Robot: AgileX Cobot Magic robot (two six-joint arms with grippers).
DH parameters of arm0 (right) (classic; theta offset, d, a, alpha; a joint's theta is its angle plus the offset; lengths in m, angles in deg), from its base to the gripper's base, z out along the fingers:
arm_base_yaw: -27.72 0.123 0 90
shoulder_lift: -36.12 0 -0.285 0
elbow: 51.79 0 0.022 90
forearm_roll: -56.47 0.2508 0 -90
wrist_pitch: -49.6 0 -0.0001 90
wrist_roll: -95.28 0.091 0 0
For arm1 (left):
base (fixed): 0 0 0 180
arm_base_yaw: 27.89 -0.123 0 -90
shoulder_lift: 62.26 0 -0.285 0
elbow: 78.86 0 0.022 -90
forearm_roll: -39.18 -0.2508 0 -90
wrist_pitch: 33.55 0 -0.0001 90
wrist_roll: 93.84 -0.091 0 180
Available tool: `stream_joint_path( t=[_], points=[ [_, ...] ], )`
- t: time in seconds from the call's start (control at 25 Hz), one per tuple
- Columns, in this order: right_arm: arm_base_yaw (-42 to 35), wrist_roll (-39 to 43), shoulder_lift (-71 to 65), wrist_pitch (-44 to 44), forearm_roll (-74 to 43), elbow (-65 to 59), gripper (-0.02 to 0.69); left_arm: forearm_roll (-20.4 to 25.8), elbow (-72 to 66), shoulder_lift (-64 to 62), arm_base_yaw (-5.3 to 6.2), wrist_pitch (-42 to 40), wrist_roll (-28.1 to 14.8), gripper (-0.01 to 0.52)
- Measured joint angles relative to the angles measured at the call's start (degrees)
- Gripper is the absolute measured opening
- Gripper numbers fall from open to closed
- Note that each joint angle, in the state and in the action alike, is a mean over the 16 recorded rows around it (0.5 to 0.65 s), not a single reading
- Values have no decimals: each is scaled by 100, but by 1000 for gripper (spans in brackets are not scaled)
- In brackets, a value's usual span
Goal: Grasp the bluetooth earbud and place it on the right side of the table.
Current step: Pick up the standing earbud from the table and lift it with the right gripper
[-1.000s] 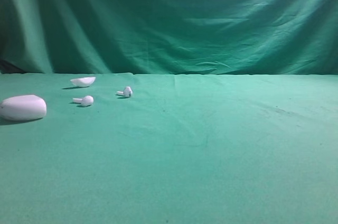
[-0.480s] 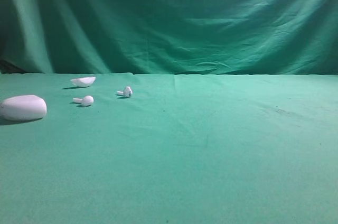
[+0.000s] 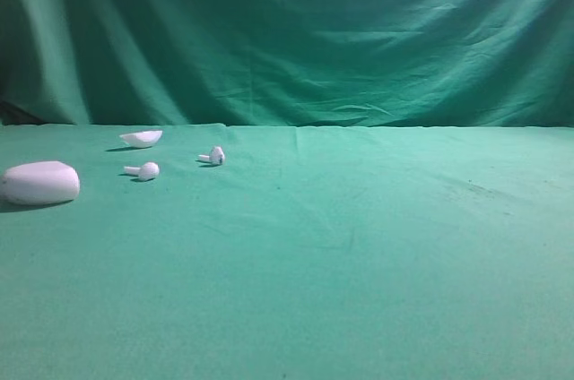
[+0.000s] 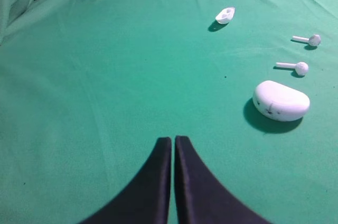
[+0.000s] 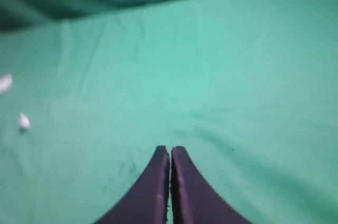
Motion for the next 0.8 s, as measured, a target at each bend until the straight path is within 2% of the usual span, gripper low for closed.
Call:
stream_joint_path(
  t=[0.2,0.4,0.8],
  points=[
    [350,-514,-1476,-917,71,1025,0,0,0,0,0,0,0,0],
    [1019,-821,-2916,-1718,-160,2232,0,0,0,0,0,0,0,0],
    [2625,-184,-5658,-2821,-1058,4825,0,1,0,0,0,0,0,0]
  ],
)
